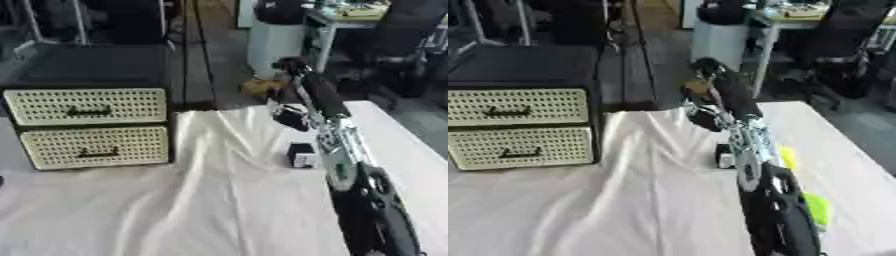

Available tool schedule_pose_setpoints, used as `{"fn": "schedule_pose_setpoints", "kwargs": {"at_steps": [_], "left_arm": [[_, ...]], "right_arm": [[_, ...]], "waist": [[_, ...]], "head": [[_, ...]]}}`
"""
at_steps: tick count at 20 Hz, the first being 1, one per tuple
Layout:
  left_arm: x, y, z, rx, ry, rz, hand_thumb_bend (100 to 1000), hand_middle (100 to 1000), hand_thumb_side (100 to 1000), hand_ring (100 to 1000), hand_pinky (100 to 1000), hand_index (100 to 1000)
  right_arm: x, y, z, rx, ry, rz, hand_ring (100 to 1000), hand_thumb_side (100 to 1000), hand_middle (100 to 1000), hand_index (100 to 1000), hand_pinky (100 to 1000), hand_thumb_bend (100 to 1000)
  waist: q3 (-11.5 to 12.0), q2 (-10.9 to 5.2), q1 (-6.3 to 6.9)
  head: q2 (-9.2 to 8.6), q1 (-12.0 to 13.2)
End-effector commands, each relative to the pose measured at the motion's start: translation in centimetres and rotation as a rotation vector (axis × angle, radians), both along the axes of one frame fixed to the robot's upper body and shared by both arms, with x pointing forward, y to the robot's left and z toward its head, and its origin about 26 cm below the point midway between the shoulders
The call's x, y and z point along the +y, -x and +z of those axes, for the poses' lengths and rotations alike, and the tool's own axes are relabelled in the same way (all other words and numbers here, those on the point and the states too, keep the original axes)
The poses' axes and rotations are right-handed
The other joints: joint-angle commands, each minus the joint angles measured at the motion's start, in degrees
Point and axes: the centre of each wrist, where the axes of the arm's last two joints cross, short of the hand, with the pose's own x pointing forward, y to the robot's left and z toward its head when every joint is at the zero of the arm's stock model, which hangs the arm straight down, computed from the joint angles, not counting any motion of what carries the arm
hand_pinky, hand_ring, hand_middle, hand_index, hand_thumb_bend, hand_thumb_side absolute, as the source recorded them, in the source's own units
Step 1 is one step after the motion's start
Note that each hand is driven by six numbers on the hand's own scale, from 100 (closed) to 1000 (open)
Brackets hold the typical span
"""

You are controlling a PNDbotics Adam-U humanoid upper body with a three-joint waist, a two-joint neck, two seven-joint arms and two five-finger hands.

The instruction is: Pick up objects from table and place into drawer.

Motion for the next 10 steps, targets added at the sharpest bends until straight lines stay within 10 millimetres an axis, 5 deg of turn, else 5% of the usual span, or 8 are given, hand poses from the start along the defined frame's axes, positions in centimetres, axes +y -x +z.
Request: {"fn": "schedule_pose_setpoints", "kwargs": {"at_steps": [1, 10], "left_arm": [[0.12, 0.2, 1.09, -0.032, -0.021, -0.001, 598, 100, 1000, 100, 100, 536], [0.04, 0.14, 1.04, -0.021, -0.03, -0.013, 591, 100, 1000, 100, 100, 538]], "right_arm": [[-0.55, 0.0, 1.39, -0.032, 0.024, -0.016, 895, 111, 848, 867, 842, 146], [-0.53, 0.03, 1.42, -0.035, 0.025, -0.014, 896, 166, 849, 869, 843, 184]], "waist": [[0.0, -0.49, 0.28], [0.0, -0.48, 0.27]], "head": [[0.22, 0.2], [0.18, 0.1]]}}
